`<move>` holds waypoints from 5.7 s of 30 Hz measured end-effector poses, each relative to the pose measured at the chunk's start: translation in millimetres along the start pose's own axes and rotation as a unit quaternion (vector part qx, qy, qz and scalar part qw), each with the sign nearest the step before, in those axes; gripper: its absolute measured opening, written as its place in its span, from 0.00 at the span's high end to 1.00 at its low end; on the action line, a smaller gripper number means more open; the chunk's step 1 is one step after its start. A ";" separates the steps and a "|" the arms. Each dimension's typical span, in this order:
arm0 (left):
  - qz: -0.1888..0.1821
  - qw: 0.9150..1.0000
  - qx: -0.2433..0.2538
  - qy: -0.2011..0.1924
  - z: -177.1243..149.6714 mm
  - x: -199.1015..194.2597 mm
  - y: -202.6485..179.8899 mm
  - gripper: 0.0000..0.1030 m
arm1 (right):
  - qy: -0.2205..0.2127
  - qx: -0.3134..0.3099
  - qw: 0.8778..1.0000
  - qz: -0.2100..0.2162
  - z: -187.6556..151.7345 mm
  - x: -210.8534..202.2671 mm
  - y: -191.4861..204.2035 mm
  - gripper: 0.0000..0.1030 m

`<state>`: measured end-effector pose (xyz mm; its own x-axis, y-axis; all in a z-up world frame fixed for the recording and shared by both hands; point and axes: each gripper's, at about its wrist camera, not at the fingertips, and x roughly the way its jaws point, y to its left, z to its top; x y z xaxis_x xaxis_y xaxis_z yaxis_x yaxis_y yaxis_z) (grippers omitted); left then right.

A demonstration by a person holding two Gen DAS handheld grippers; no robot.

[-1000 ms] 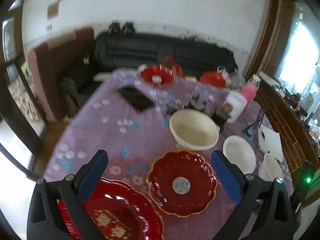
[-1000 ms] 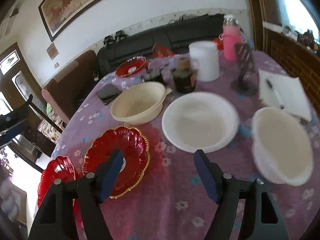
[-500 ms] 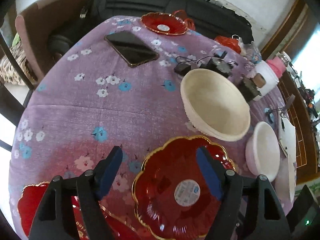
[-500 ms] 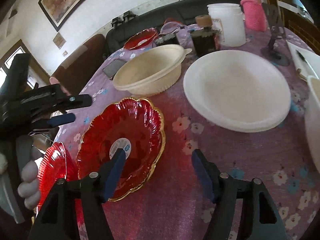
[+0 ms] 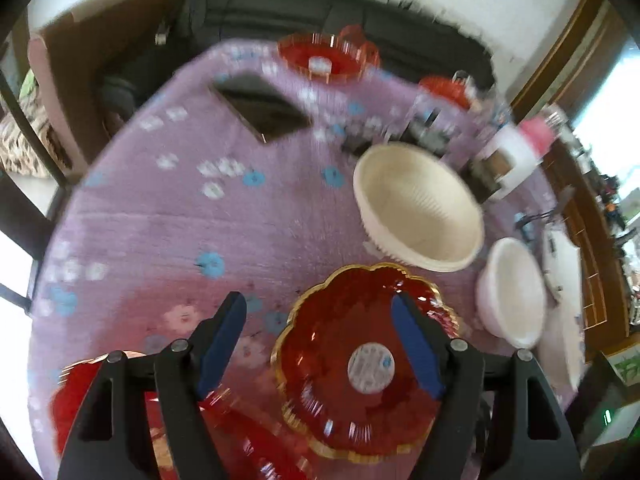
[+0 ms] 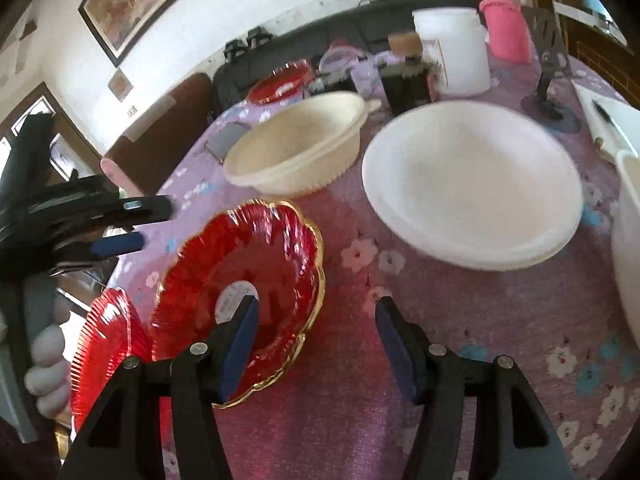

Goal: Organize plates and bowls
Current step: 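Close the right gripper on the wedding plate rim while the left gripper grips it too, then lift the wedding plate with both grippers and lower it onto the cloth, then open both grippers and release the wedding plate, then grasp the rim of the red sticker plate with both grippers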

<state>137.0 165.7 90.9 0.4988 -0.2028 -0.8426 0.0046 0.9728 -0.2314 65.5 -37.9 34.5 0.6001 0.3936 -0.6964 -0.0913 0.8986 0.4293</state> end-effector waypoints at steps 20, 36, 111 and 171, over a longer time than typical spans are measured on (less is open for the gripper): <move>0.035 0.993 -0.102 -0.054 -105.7 -75.7 185.1 0.12 | 0.122 -0.082 0.988 0.047 -50.0 31.4 138.1 0.37; 0.041 0.991 -0.119 -0.035 -122.3 -38.9 166.8 0.67 | 0.127 -0.075 0.989 0.029 -61.2 50.3 147.6 0.77; 0.157 0.963 -0.080 -0.203 -185.0 -157.6 109.2 0.31 | -0.008 -0.088 0.996 -0.011 -97.0 -45.9 146.8 0.50; -0.031 0.998 -0.057 -0.014 -17.2 -9.7 15.0 0.22 | -0.007 0.014 1.000 -0.022 -1.3 -7.3 18.8 0.35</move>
<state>117.4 180.4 87.2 0.5253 -0.2568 -0.8113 -0.0627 0.9391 -0.3378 58.4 -23.7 46.9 0.6139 0.3513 -0.7069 -0.0431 0.9091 0.4143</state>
